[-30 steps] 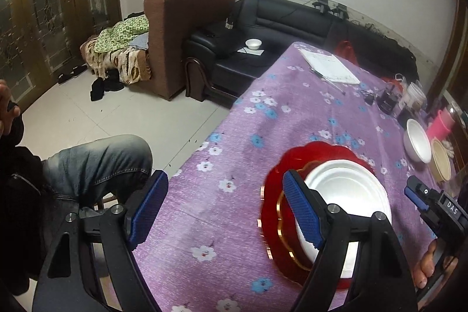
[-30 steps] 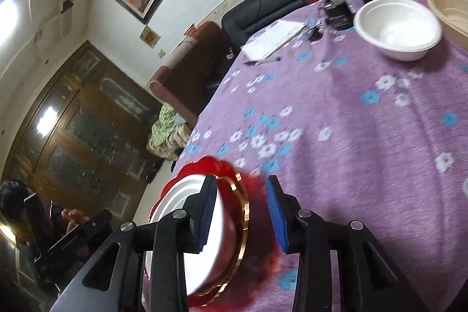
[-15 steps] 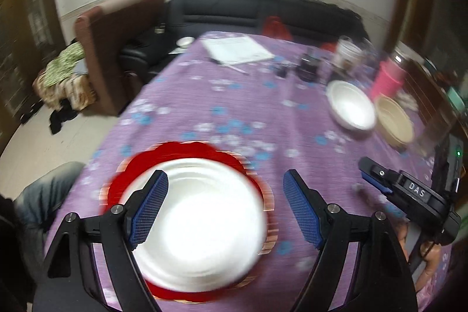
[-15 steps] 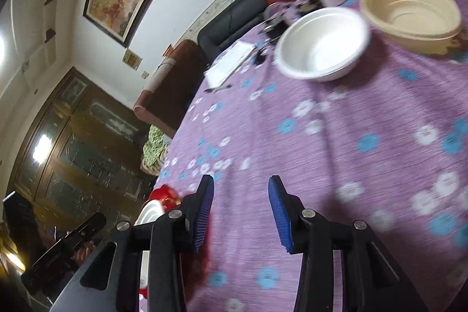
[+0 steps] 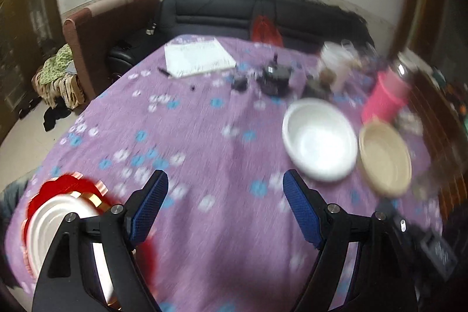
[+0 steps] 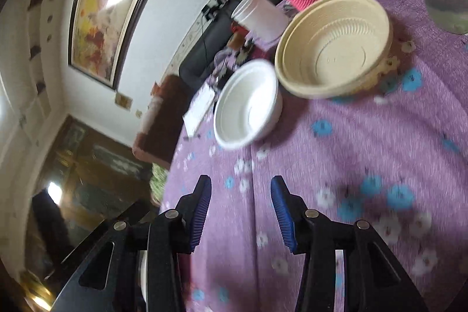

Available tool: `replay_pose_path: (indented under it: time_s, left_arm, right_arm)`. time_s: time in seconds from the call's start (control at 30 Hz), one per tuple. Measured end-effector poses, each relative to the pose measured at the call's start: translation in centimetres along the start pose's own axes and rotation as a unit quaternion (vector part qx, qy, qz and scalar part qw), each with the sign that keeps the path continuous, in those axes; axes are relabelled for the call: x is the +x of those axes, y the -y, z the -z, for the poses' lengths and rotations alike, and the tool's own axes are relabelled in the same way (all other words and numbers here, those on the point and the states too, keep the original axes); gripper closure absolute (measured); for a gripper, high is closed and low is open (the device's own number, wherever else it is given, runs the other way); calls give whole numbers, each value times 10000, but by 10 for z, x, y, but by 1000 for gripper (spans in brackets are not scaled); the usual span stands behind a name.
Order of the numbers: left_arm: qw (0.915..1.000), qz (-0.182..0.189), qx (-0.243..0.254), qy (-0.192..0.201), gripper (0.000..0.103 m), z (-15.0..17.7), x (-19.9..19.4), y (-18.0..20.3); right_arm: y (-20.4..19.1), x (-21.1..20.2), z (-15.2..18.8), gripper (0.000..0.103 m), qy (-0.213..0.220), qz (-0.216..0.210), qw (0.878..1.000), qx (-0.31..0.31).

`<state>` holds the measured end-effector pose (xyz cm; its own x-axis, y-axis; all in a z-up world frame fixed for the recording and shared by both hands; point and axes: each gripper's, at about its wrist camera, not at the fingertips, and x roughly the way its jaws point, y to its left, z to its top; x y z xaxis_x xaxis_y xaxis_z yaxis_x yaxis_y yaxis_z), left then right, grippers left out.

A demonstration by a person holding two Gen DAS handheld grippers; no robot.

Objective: Organize plates and bowls

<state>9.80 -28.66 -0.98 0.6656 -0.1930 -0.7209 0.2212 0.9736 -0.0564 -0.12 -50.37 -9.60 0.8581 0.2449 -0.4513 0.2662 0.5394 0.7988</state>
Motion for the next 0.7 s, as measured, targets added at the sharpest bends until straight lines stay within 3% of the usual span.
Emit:
replay_pose_path:
  time_s: [0.07, 0.17, 0.2, 0.23, 0.33, 0.53, 0.63, 0.7]
  left_arm:
    - [9997, -117, -194, -72, 22, -10, 12, 7]
    - [9993, 108, -327, -169, 22, -19, 25, 16]
    - [9995, -69, -287, -140, 22, -21, 29, 19]
    - [9990, -296, -297, -137, 22, -23, 36, 21]
    - [9977, -244, -574, -254, 22, -28, 57, 15]
    - [9952, -433, -796, -381, 22, -39, 86, 5]
    - [9965, -349, -687, -335, 22, -38, 95, 9]
    - [9976, -378, -494, -293, 22, -36, 99, 14]
  right_arm:
    - [1, 5, -16, 58, 23, -73, 9998, 206]
    - [7, 1, -40, 57, 239, -182, 9984, 474]
    - [10, -1, -45, 54, 300, -179, 9980, 529]
    - [12, 3, -52, 53, 238, -138, 9976, 635]
    - [11, 23, -64, 53, -81, -87, 9975, 693]
    - [1, 64, -72, 53, -275, 544, 9950, 793]
    - [-5, 75, -75, 53, -171, 924, 9932, 691]
    - [-2, 82, -74, 53, -177, 962, 9920, 794]
